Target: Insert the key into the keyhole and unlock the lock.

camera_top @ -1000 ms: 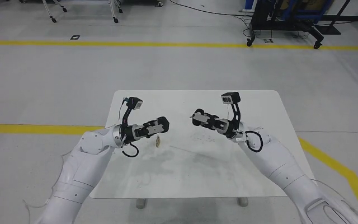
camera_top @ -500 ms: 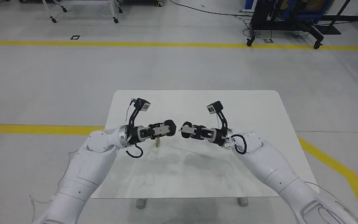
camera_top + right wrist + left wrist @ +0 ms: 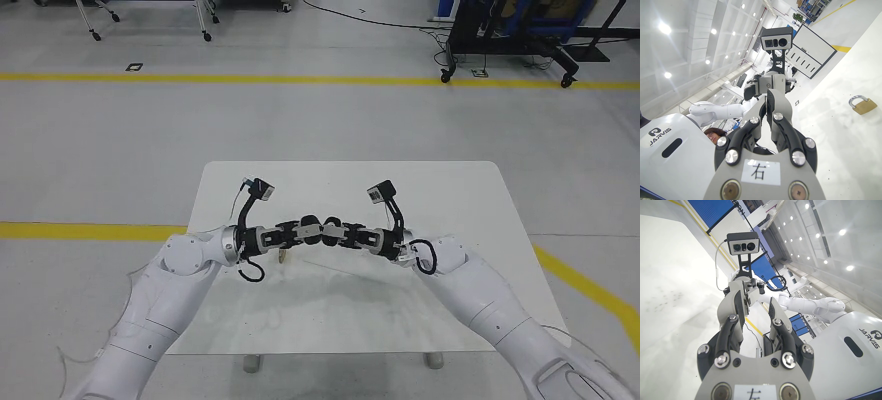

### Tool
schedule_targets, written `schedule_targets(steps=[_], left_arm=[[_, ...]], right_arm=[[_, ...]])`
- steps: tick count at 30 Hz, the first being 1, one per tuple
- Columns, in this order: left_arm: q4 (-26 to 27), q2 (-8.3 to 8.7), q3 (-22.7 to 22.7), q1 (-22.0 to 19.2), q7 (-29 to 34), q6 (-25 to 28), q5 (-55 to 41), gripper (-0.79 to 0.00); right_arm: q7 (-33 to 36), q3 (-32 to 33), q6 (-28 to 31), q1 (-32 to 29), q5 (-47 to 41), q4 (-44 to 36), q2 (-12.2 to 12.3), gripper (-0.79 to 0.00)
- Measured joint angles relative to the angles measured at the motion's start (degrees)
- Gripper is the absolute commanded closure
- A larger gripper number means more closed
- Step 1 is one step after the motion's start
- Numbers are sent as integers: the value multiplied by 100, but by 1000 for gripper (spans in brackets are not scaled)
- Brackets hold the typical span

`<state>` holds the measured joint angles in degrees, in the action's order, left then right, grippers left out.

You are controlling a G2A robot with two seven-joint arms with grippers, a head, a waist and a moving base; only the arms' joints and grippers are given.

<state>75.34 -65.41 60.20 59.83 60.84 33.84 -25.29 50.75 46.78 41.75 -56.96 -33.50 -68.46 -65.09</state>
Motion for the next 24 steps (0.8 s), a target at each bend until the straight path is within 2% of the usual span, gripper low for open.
schedule_targets(steps=[6,10,17,24], left_arm=[[4,-5,-15,-9,-93,-33,120,-129],[13,-4,-5,1,-145,-35,165,-102],[27,-2,-9,-5,-214,-101,296,-9],[36,-7,-34,-22,-285,-189,403,0]], right_arm=[[20,72,35,-24,-21,52,-30,0],[41,130,47,-42,-12,73,-41,0],[49,200,21,-73,57,80,-69,0],[41,233,-14,-90,141,75,-104,0]])
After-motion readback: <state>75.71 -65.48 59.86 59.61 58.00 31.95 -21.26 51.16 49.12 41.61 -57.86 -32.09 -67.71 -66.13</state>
